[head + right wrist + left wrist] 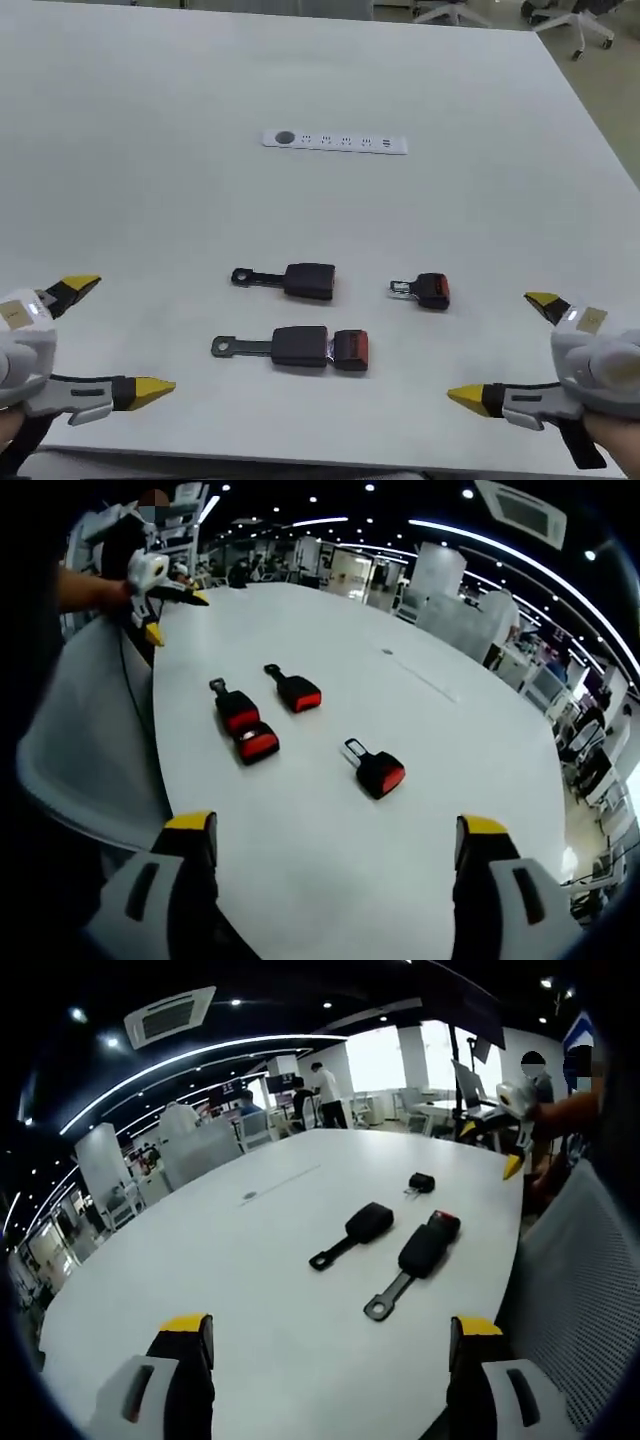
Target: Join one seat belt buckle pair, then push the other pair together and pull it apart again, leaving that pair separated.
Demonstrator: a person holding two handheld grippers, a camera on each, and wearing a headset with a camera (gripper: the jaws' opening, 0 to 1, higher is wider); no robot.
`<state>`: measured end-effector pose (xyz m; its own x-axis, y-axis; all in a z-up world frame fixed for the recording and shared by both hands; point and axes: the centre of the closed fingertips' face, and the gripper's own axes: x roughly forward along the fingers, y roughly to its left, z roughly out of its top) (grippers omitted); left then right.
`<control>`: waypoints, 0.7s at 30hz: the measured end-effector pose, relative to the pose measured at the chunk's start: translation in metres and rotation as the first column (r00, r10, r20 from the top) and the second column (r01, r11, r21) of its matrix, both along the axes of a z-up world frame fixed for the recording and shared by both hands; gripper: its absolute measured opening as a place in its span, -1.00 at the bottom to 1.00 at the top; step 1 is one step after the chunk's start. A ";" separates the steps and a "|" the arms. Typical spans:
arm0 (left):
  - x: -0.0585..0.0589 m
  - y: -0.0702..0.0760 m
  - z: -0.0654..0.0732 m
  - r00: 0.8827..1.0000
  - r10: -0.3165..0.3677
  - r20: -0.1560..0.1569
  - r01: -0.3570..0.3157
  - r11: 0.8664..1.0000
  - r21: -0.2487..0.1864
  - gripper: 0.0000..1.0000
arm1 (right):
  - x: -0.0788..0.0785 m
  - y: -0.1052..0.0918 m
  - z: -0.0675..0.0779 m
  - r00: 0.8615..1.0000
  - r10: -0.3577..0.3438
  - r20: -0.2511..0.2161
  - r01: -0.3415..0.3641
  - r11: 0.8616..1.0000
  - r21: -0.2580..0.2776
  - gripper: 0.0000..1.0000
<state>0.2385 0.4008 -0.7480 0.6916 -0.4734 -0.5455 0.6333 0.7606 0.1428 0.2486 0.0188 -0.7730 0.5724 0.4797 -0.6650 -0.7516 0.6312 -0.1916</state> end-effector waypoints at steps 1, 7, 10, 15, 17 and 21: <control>0.000 0.000 0.000 1.000 -0.005 0.004 0.005 1.000 0.007 0.99 | 0.000 0.001 0.001 1.000 -0.002 0.004 0.002 1.000 0.001 1.00; 0.007 0.012 0.004 0.999 0.047 0.026 -0.047 0.999 -0.012 0.90 | -0.005 0.005 0.004 1.000 -0.027 0.006 0.027 1.000 0.014 1.00; 0.004 0.003 0.004 1.000 0.010 0.027 -0.009 1.000 -0.026 0.94 | -0.010 0.005 -0.001 1.000 -0.014 -0.024 0.014 1.000 0.016 1.00; 0.006 0.003 0.008 0.999 0.023 0.030 -0.021 0.997 -0.078 0.97 | -0.009 -0.008 -0.003 0.997 -0.068 -0.047 0.069 0.997 0.017 1.00; 0.006 0.001 0.007 0.999 0.019 0.026 -0.016 0.996 -0.083 0.97 | -0.009 -0.011 -0.003 0.996 -0.072 -0.050 0.072 0.997 0.012 1.00; 0.004 -0.002 0.002 1.000 0.001 0.018 0.000 0.999 -0.048 0.97 | -0.015 -0.010 -0.010 0.995 -0.052 -0.081 0.051 0.999 -0.006 0.99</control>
